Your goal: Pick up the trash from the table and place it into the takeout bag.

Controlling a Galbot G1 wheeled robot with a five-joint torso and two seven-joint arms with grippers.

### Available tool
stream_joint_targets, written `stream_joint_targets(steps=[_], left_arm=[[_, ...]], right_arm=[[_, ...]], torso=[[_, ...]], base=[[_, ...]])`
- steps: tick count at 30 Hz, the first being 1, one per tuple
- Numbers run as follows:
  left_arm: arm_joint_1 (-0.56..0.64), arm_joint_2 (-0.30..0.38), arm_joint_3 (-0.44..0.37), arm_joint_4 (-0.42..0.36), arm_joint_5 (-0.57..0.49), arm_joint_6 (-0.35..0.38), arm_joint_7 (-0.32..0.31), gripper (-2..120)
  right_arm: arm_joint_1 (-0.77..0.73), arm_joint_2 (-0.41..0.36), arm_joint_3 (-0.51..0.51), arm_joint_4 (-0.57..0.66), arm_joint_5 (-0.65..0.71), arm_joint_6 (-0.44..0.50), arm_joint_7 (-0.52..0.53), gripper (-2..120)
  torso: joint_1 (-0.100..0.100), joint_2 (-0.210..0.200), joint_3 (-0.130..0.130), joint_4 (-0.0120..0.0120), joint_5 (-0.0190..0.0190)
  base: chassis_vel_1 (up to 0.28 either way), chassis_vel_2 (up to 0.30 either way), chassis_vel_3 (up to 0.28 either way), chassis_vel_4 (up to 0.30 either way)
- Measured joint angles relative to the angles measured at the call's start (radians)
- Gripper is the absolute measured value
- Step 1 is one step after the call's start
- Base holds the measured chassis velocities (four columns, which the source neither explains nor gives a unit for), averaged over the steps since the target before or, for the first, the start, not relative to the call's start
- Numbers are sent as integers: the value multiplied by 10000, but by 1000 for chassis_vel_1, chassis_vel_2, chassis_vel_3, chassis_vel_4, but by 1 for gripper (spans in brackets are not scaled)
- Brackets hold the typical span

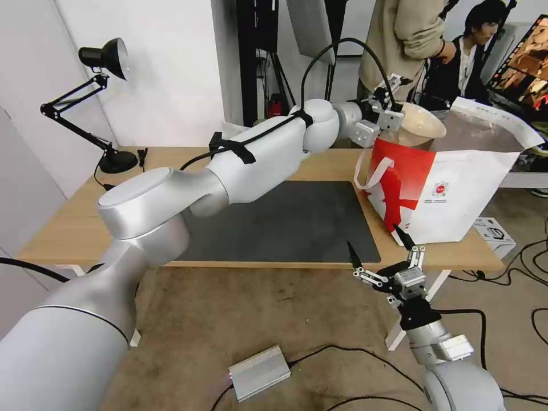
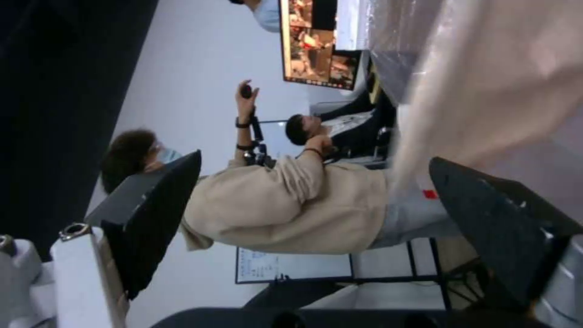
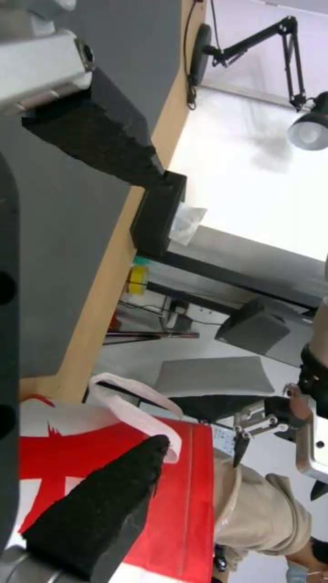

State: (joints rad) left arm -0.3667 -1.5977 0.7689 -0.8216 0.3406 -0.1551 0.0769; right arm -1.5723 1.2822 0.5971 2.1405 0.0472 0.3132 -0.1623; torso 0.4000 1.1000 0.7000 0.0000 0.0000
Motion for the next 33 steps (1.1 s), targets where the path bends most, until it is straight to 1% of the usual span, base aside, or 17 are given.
stream_joint_targets(steps=[4, 9, 13, 22, 26, 30, 31, 33], left_arm=[[93, 0, -10, -14, -85, -2, -138, 100], [185, -3, 147, -110, -456, -5, -173, 100], [209, -7, 190, -143, -533, 1, -197, 100], [212, 10, -100, -151, -576, 3, -289, 100], [196, 23, -283, -243, -906, 3, -361, 100], [214, 42, -860, -334, -1981, -5, -465, 100], [214, 42, -860, -334, -1981, -5, -465, 100], [289, 59, -1162, -295, -2483, -61, -534, 100]], right_arm=[[0, 0, 0, 0, 0, 0, 0, 100], [0, 0, -1, 0, 0, 0, 0, 100], [0, 0, -1, 0, 0, 0, 0, 100], [0, 0, 0, 0, 0, 0, 0, 100], [0, 0, 0, 0, 0, 0, 0, 100], [0, 0, 0, 0, 0, 0, 0, 100], [0, 0, 0, 0, 0, 0, 0, 100], [0, 0, 0, 0, 0, 0, 0, 100]], torso=[[0, 0, 0, 0, 0], [0, 0, 0, 0, 0], [0, 0, 0, 0, 0], [0, 0, 0, 0, 0], [0, 0, 0, 0, 0], [0, 0, 0, 0, 0], [0, 0, 0, 0, 0], [0, 0, 0, 0, -1]], base=[[0, 0, 0, 0], [0, 0, 0, 0], [0, 0, 0, 0], [0, 0, 0, 0], [0, 0, 0, 0], [0, 0, 0, 0], [0, 0, 0, 0], [0, 0, 0, 0]])
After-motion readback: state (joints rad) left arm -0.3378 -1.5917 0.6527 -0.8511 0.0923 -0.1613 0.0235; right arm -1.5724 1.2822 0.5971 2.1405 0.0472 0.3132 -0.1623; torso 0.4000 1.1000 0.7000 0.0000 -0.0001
